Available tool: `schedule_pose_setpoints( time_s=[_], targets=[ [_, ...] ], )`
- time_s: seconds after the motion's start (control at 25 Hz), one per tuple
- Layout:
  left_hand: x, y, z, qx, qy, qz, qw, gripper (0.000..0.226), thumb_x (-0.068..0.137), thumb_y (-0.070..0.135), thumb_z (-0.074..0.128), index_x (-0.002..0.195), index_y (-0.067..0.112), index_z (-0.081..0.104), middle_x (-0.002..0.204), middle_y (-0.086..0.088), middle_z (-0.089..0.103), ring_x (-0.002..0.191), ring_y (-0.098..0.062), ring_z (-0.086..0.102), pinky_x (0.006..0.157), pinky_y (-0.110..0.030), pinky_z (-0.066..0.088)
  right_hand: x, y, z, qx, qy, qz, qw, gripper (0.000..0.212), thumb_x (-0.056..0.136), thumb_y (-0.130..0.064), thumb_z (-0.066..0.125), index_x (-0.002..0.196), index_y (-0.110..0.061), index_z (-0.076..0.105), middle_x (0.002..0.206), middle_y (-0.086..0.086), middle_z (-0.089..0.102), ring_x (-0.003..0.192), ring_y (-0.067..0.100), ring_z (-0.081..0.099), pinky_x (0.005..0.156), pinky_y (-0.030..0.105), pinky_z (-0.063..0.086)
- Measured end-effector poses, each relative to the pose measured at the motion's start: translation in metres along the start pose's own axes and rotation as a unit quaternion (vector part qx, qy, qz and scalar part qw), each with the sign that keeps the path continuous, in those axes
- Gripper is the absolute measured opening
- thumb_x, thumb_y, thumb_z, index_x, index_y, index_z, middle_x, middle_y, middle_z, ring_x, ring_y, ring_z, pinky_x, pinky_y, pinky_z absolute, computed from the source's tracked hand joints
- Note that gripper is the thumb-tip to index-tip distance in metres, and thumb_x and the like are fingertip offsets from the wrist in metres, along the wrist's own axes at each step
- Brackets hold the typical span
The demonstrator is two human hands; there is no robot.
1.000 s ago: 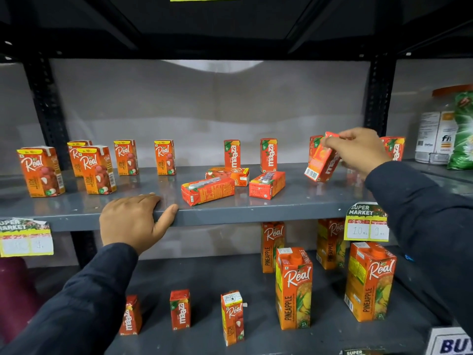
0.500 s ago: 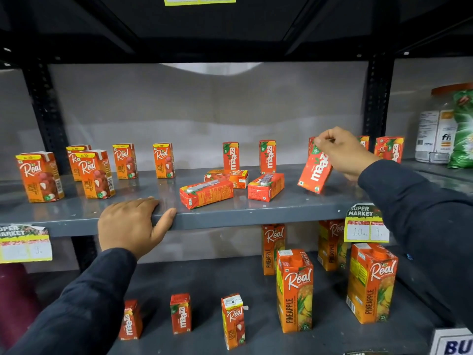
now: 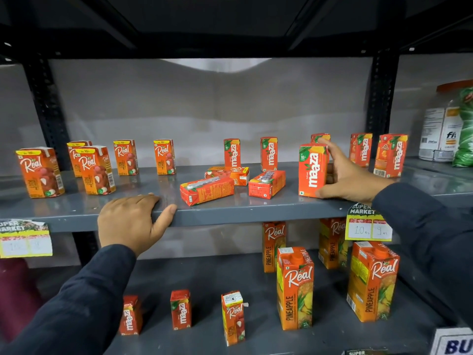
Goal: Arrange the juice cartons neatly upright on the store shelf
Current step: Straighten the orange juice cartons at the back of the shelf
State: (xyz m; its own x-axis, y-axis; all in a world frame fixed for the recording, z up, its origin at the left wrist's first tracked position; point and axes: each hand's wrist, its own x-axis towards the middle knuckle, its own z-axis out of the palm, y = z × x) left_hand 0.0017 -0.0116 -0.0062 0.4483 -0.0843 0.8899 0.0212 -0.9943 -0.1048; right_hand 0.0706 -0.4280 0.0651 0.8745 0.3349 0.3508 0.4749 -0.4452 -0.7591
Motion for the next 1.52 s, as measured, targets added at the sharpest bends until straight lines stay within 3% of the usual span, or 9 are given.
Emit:
schedule_pose_setpoints(
  time_s=[0.16, 0.44, 0.6, 0.76, 0.92, 1.0, 1.12, 1.36, 1.52],
  targets=[
    [0.000, 0.000, 0.001, 0.000, -0.001, 0.000, 1.000, 0.068, 0.091, 0.059, 0.033, 0.083, 0.006, 0.075, 0.067, -0.012, 0.070, 0.058, -0.036, 0.064, 0.057, -0.037, 0.045, 0.000, 0.004, -0.003, -0.042, -0.016, 0.028, 0.999, 0.096, 0.072, -0.004, 0.078, 0.144, -0.028, 0.021, 0.131, -0.003, 0.054, 0.122, 0.018, 0.054, 0.100, 0.043, 0.047],
    [-0.001, -0.001, 0.001, -0.001, -0.005, -0.001, 1.000, 0.071, 0.091, 0.061, 0.030, 0.085, 0.007, 0.075, 0.069, -0.012, 0.071, 0.060, -0.036, 0.065, 0.058, -0.038, 0.046, 0.002, 0.006, -0.005, -0.070, -0.005, 0.037, 0.997, 0.073, 0.076, -0.009, 0.076, 0.136, -0.024, 0.037, 0.122, -0.008, 0.057, 0.113, 0.013, 0.058, 0.087, 0.026, 0.050],
    [0.000, 0.000, 0.000, 0.003, -0.017, -0.005, 1.000, 0.070, 0.091, 0.061, 0.030, 0.086, 0.007, 0.076, 0.070, -0.012, 0.071, 0.061, -0.036, 0.065, 0.058, -0.037, 0.046, 0.003, 0.005, -0.005, -0.100, -0.006, 0.035, 0.994, 0.066, 0.079, -0.017, 0.074, 0.136, -0.023, 0.040, 0.121, -0.010, 0.057, 0.109, 0.011, 0.058, 0.093, 0.032, 0.049],
    [0.000, -0.001, -0.001, 0.001, -0.027, -0.006, 1.000, 0.070, 0.090, 0.061, 0.030, 0.089, 0.007, 0.076, 0.072, -0.013, 0.072, 0.064, -0.037, 0.066, 0.059, -0.039, 0.047, 0.010, 0.014, -0.019, -0.042, 0.037, 0.034, 0.998, 0.051, 0.081, -0.004, 0.070, 0.126, -0.019, 0.049, 0.111, -0.008, 0.064, 0.100, 0.007, 0.063, 0.073, 0.016, 0.051],
    [0.000, 0.000, 0.000, 0.006, -0.026, -0.006, 1.000, 0.069, 0.090, 0.059, 0.032, 0.089, 0.006, 0.076, 0.071, -0.014, 0.072, 0.063, -0.038, 0.066, 0.058, -0.040, 0.048, 0.017, 0.040, -0.055, 0.080, 0.129, 0.070, 0.986, 0.051, 0.083, 0.015, 0.057, 0.129, -0.005, 0.049, 0.120, 0.013, 0.062, 0.109, 0.025, 0.060, 0.089, 0.036, 0.048],
    [0.000, 0.001, 0.001, 0.011, -0.021, -0.008, 1.000, 0.067, 0.089, 0.057, 0.034, 0.088, 0.005, 0.076, 0.069, -0.014, 0.071, 0.061, -0.039, 0.065, 0.056, -0.038, 0.046, 0.019, 0.049, -0.064, 0.111, 0.127, 0.106, 0.980, 0.046, 0.085, 0.016, 0.052, 0.127, -0.005, 0.051, 0.119, 0.013, 0.062, 0.110, 0.026, 0.060, 0.088, 0.035, 0.047],
    [0.000, 0.001, 0.001, 0.015, -0.020, -0.012, 1.000, 0.067, 0.089, 0.056, 0.034, 0.089, 0.004, 0.076, 0.068, -0.016, 0.070, 0.061, -0.040, 0.065, 0.055, -0.038, 0.045, 0.027, 0.053, -0.063, 0.045, 0.115, 0.110, 0.986, 0.034, 0.085, 0.015, 0.055, 0.108, -0.009, 0.060, 0.113, 0.012, 0.067, 0.104, 0.024, 0.063, 0.089, 0.037, 0.050],
    [0.000, 0.002, 0.001, 0.016, -0.020, -0.006, 1.000, 0.068, 0.090, 0.057, 0.032, 0.090, 0.005, 0.075, 0.069, -0.016, 0.071, 0.062, -0.040, 0.065, 0.056, -0.038, 0.044, 0.033, 0.057, -0.061, -0.015, 0.136, 0.110, 0.984, 0.035, 0.085, 0.011, 0.056, 0.116, -0.005, 0.057, 0.116, 0.015, 0.066, 0.107, 0.029, 0.063, 0.097, 0.048, 0.048],
    [0.000, 0.004, -0.003, 0.016, -0.009, -0.005, 1.000, 0.065, 0.089, 0.056, 0.035, 0.086, 0.005, 0.075, 0.064, -0.015, 0.069, 0.056, -0.039, 0.063, 0.054, -0.034, 0.039, 0.028, 0.050, -0.051, -0.169, 0.177, 0.125, 0.962, 0.066, 0.083, -0.003, 0.063, 0.141, -0.013, 0.031, 0.129, 0.010, 0.056, 0.116, 0.031, 0.055, 0.097, 0.049, 0.046]
  ],
)
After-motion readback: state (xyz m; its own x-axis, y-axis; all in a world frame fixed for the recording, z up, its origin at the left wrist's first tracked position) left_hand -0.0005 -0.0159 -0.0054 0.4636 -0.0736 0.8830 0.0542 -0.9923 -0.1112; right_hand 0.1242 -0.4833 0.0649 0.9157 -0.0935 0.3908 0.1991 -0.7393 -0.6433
